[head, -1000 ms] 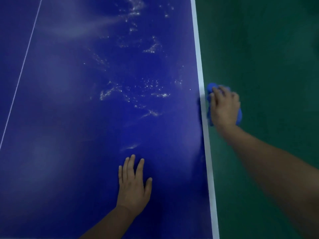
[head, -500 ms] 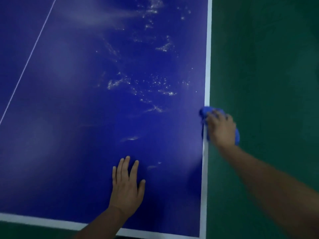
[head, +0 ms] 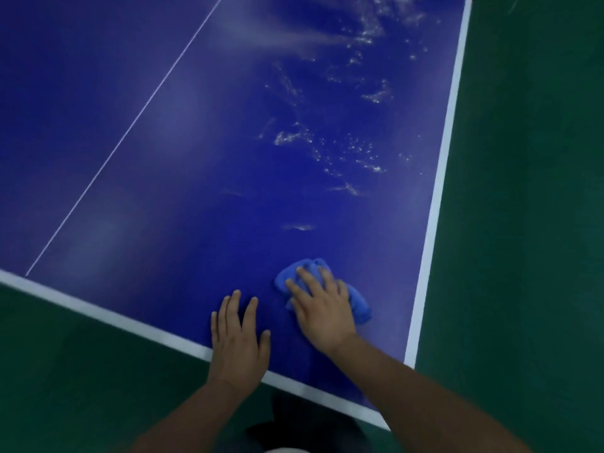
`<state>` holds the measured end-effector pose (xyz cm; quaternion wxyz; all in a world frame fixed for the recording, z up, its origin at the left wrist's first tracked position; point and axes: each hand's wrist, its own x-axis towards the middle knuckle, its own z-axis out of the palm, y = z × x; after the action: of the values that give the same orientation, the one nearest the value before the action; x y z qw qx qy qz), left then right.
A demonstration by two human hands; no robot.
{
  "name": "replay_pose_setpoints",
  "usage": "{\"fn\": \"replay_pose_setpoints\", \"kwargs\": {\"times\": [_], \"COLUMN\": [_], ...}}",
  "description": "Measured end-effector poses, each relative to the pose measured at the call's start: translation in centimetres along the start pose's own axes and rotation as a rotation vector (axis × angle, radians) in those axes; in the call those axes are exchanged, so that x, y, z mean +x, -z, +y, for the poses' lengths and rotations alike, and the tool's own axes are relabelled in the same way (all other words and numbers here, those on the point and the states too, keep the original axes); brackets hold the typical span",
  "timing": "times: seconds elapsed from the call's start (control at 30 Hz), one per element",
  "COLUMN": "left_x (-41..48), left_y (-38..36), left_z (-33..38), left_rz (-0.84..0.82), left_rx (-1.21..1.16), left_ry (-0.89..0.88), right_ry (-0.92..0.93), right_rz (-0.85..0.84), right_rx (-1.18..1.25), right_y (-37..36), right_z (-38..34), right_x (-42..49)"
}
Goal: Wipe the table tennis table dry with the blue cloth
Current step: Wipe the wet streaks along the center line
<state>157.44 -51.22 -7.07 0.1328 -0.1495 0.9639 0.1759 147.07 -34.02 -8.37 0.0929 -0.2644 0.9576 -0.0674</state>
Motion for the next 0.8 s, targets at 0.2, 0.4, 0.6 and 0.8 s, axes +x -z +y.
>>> {"fn": "replay_pose_setpoints", "kwargs": {"times": [0.2,0.4,0.6,0.8], "left_x": [-5.7,-9.7,-10.8,-11.2], "left_y": [-0.5,-1.0,-2.2,-2.7], "left_z": [-1.6,-1.6,1.3,1.8], "left_rz": [0.067,0.073,-0.026,-0.116], "left_rx": [-0.046,-0.078,-0.128,-0.140], "left_ry": [0.039,0.062,0.008,0.045], "right_ry": [0.128,-0.324,0.170,0.061], "right_rz": [-0.099,-0.129,-0.323,-0.458], "right_rx": [-0.033,0.018,-0.114,-0.178], "right_y": [0.7,3.0,-0.9,1.9], "right_z": [7.0,4.9,-2.7,3.2], "right_x": [-3.8,-1.6,-9.5,-12.5]}}
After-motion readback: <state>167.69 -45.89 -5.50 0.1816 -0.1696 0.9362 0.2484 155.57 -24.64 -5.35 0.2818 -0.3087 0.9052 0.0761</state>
